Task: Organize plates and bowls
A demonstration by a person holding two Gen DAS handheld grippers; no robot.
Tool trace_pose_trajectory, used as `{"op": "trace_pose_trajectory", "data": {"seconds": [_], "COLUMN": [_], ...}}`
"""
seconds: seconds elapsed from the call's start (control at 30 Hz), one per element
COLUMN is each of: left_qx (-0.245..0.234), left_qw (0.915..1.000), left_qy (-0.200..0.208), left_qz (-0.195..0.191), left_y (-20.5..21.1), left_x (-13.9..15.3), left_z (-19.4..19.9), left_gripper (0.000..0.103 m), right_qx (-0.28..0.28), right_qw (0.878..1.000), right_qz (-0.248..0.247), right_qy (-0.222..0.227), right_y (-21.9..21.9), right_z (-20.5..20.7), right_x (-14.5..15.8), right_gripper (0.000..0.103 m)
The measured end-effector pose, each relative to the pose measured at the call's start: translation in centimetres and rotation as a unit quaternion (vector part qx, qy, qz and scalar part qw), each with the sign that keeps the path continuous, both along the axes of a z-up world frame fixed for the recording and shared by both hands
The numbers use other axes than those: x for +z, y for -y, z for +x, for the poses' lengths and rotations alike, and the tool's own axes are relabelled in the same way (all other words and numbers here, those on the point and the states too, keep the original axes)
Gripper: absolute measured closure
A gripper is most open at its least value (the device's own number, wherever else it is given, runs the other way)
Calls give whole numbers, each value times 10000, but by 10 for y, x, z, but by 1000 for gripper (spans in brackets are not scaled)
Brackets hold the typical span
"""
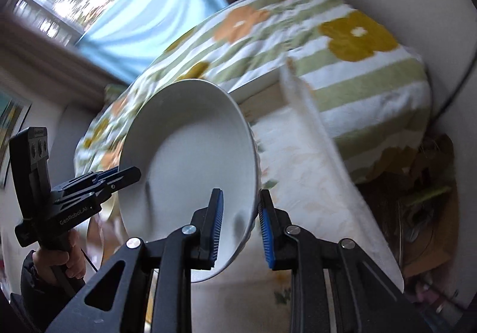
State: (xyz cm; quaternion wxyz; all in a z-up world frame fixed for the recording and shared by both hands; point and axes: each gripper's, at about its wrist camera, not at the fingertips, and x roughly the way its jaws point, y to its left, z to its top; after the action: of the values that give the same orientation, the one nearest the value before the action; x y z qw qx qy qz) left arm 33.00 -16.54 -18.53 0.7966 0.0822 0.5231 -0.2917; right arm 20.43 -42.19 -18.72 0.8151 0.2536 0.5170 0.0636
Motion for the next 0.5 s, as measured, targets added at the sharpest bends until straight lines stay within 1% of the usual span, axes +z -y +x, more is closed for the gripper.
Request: {"op": "trace_pose_trajectory", "data": {"seconds": [0.1,0.17,0.23,0.37,0.47,0.5], "left_qx": [519,912,1281,1836,2183,2248], "left_qw": [9986,9958,9917,9829,9756,9741], "left_qy": [21,9,-18,-116,-219,-246], "left_qz": [49,58,69,69,62,59], "left_y": [-34,-60,-87,-133,-167,-173], "left_x": [4,5,3,-3,-12,-15], "left_z": [-31,-52,-74,-108,-130,-134], "left_gripper": [85,85,85,85,85,85], "right_qx": [508,899,1233,1767,2070,2142], "right_qw": [9987,9959,9923,9839,9773,9756], "right_qz": [41,53,82,180,254,267], "right_qy": [11,3,-48,-208,-374,-409], "right_y": [-19,-38,-58,-97,-128,-136], "right_z": [-5,-9,-12,-18,-22,-24], "right_x": [3,2,0,-12,-24,-27], "right_gripper": [81,81,81,81,81,81]}}
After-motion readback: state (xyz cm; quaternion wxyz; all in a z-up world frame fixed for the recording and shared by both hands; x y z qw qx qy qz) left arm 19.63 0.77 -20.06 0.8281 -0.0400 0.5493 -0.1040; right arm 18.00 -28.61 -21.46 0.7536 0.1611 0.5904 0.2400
